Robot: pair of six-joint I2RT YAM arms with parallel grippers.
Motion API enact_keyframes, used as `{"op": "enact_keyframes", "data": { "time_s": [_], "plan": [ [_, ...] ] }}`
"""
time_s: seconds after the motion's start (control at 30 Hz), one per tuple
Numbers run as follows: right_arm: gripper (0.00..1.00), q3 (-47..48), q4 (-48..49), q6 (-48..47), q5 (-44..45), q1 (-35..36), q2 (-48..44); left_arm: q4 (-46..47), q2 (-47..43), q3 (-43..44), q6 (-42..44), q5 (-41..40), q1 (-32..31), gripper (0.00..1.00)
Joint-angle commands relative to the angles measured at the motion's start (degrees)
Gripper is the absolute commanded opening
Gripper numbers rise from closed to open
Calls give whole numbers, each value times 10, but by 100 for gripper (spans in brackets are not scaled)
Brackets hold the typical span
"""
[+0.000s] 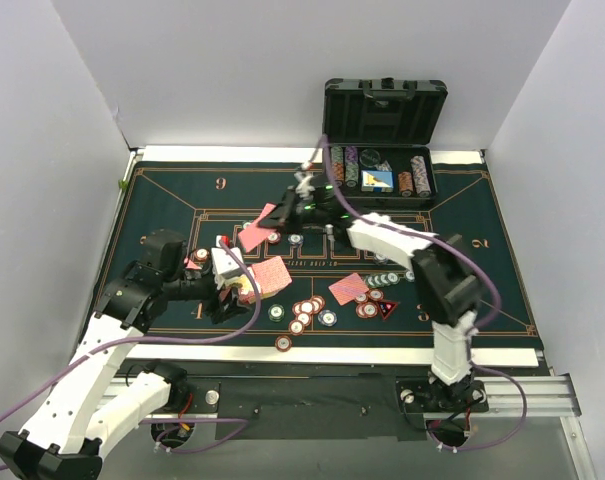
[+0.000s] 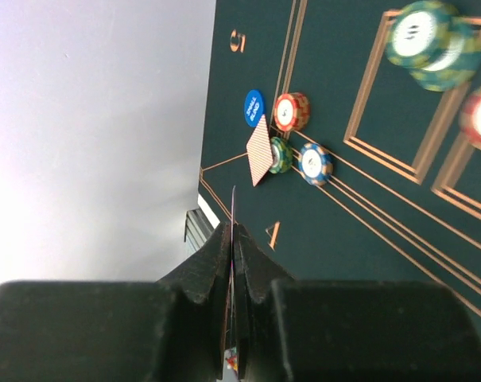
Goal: Distribute texas hold em gaming equipment
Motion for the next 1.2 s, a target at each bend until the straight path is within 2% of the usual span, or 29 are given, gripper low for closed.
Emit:
{"op": "enact_keyframes", "data": {
  "time_s": [0.0,0.23,0.4,0.47,0.53,0.6,0.67,0.93,1.17],
  "plan": [
    [0,147,45,33,-20,71,147,29,-11,35,-11,26,2,0],
    [0,366,-3,53,-15,133,313,28,-18,31,-13,24,2,0],
    [2,433,6,72,16,150,383,28,-20,34,-14,22,2,0],
    [7,458,-11,66,26,154,400,27,-21,33,-14,20,2,0],
    [24,480,-32,59,34,156,410,25,-22,33,-14,21,2,0],
    [45,477,-38,56,42,156,408,25,-23,32,-14,21,2,0],
    [53,467,-43,51,47,155,404,25,-24,30,-13,22,2,0],
    [59,391,-43,31,40,134,327,21,-26,31,-11,20,2,0],
    [67,277,-20,24,25,89,190,19,-33,26,-11,18,3,0]
  ]
}}
